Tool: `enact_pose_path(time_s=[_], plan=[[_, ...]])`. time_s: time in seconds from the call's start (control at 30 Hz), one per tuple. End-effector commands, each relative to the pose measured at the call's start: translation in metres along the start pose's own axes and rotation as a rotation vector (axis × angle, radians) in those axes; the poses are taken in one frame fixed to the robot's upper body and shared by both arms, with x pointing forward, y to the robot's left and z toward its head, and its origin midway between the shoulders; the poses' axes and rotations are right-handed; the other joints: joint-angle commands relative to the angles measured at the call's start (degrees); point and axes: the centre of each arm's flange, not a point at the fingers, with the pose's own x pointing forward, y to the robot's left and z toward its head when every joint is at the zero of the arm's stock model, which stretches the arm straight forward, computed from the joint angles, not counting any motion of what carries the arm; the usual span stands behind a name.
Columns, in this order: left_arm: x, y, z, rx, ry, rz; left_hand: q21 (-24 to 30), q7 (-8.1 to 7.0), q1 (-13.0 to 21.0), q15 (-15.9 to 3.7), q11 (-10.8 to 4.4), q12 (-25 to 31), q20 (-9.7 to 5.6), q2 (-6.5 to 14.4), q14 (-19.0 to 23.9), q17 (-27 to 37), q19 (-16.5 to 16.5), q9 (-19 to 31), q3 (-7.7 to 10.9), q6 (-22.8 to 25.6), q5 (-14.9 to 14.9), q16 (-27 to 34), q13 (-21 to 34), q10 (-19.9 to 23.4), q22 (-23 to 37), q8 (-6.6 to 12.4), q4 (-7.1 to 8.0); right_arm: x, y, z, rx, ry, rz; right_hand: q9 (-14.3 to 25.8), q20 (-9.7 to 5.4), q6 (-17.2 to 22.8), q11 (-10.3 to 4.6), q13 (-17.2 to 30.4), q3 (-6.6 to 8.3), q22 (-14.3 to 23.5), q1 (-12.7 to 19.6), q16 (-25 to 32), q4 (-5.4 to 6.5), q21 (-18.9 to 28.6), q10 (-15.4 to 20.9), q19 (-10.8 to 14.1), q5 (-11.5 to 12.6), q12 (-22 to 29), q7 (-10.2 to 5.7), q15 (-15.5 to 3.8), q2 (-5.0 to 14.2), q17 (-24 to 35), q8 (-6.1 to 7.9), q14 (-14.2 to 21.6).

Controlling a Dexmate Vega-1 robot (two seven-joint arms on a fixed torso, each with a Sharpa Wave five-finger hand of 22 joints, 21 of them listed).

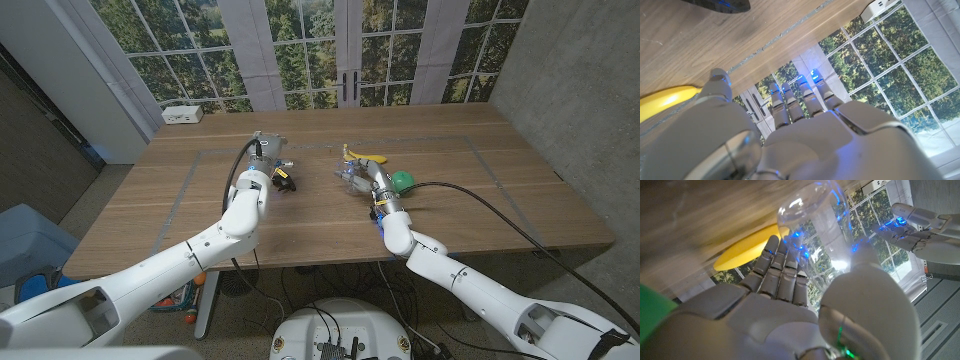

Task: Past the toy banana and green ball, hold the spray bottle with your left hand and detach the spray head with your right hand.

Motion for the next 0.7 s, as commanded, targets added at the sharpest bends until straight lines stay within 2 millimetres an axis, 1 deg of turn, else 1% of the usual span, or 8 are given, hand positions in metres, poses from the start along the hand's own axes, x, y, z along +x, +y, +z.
enact_pose_path(time_s=[0.03, 0.2, 0.27, 0.33, 0.37, 0.4, 0.5, 0.7], plan=[[-0.003, 0.005, -0.003, -0.023, -0.014, 0.050, -0.42, 0.13, -0.66, -7.16, -0.17, 0.46, 0.01, -0.04, 0.65, 0.01, 0.75, 0.02, 0.48, 0.87, 0.22, 0.28, 0.05, 0.76, 0.20, 0.46, -0.05, -0.015, -0.002, -0.001, -0.137, -0.105, -0.240, 0.02, -4.34, 19.07, -11.39, -0.18, -0.44, 0.16, 5.23, 0.04, -0.08, 0.10, -12.02, 0.25, 0.34, -0.06, -17.85, -8.29, 6.69, 0.33, -0.34, -0.14], [-0.003, 0.007, -0.002, -0.022, -0.017, 0.063, -0.53, 0.20, -0.60, -7.42, -0.53, 0.68, -0.10, 0.05, 0.89, -0.08, 1.01, 0.01, 0.66, 1.33, 0.24, 0.37, -0.05, 1.19, 0.20, 0.66, -0.25, -0.015, 0.000, -0.001, -0.199, -0.111, -0.219, -0.18, -3.02, 18.38, -10.66, -0.91, -0.47, 0.08, 5.89, 0.46, -0.58, 0.29, -12.34, 1.18, 0.32, -0.20, -16.80, -8.32, 6.72, 0.74, -1.24, -0.54], [-0.003, 0.007, -0.002, -0.026, -0.022, 0.066, -0.55, 0.18, -0.58, -7.55, -0.44, 0.73, -0.13, 0.07, 0.93, -0.11, 1.11, 0.01, 0.71, 1.38, 0.24, 0.38, -0.07, 1.29, 0.20, 0.68, -0.31, -0.014, -0.001, -0.001, -0.224, -0.111, -0.215, -0.22, -2.30, 15.71, -9.80, -1.62, -1.12, 0.02, 5.72, 0.72, -0.88, 0.14, -13.54, 1.31, 0.06, -0.56, -16.69, -7.94, 5.63, 1.02, -2.80, -1.17], [-0.003, 0.008, -0.002, -0.024, -0.024, 0.074, -0.58, 0.18, -0.57, -7.62, -0.46, 0.74, -0.10, 0.09, 0.99, -0.12, 1.16, 0.00, 0.75, 1.45, 0.24, 0.40, -0.09, 1.32, 0.20, 0.71, -0.35, -0.013, -0.001, 0.000, -0.254, -0.100, -0.192, -0.20, -1.85, 14.68, -10.01, -1.91, -1.41, -0.01, 5.64, 0.70, -1.01, -0.03, -14.35, 1.12, 0.00, -0.77, -17.07, -7.91, 5.06, 1.08, -3.39, -1.62], [-0.003, 0.008, -0.002, -0.026, -0.027, 0.076, -0.61, 0.23, -0.56, -7.60, -0.46, 0.74, -0.10, 0.10, 1.03, -0.14, 1.17, 0.00, 0.77, 1.48, 0.24, 0.42, -0.11, 1.31, 0.20, 0.72, -0.38, -0.013, -0.001, 0.001, -0.270, -0.094, -0.179, -0.18, -1.15, 11.89, -9.47, -2.50, -2.17, -0.04, 5.05, 0.58, -1.00, -0.35, -15.67, 0.95, -0.09, -0.94, -16.86, -7.71, 3.87, 1.15, -4.87, -2.77], [-0.003, 0.009, -0.002, -0.029, -0.028, 0.078, -0.64, 0.21, -0.57, -7.59, -0.61, 0.78, -0.09, 0.09, 1.06, -0.15, 1.18, 0.00, 0.79, 1.49, 0.24, 0.43, -0.12, 1.41, 0.20, 0.73, -0.41, -0.012, -0.002, 0.001, -0.289, -0.091, -0.167, -0.19, -0.57, 8.74, -8.99, -2.98, -2.79, -0.03, 4.29, 0.44, -0.77, -0.74, -17.57, 0.47, 0.02, -1.19, -17.15, -7.51, 3.12, 1.19, -6.44, -3.90], [-0.003, 0.010, -0.002, -0.033, -0.033, 0.088, -0.65, 0.16, -0.58, -7.81, -0.62, 0.82, -0.16, 0.12, 1.42, -0.18, 1.45, -0.01, 0.86, 1.64, 0.24, 0.57, -0.16, 1.47, 0.21, 0.78, -0.49, -0.009, -0.004, 0.003, -0.328, -0.075, -0.128, -0.04, 1.18, 4.62, -7.61, -4.10, -4.42, -0.09, 2.20, -0.34, -0.22, -2.17, -22.34, -1.35, 0.60, -1.41, -17.07, -6.95, 1.23, 0.74, -8.51, -7.11], [-0.003, 0.010, -0.002, -0.037, -0.042, 0.098, -0.69, 0.29, -0.61, -8.11, -0.73, 0.92, -0.15, 0.15, 1.77, -0.23, 1.87, -0.01, 0.99, 1.89, 0.23, 0.69, -0.23, 1.72, 0.21, 0.87, -0.62, -0.004, -0.008, 0.006, -0.373, -0.050, -0.063, 0.24, 5.06, -1.25, -5.92, -5.93, -6.67, -0.13, -1.96, -1.85, 1.09, -5.79, -29.49, -6.07, 2.39, -1.31, -14.65, -3.54, -0.26, -0.71, -10.11, -12.67]])
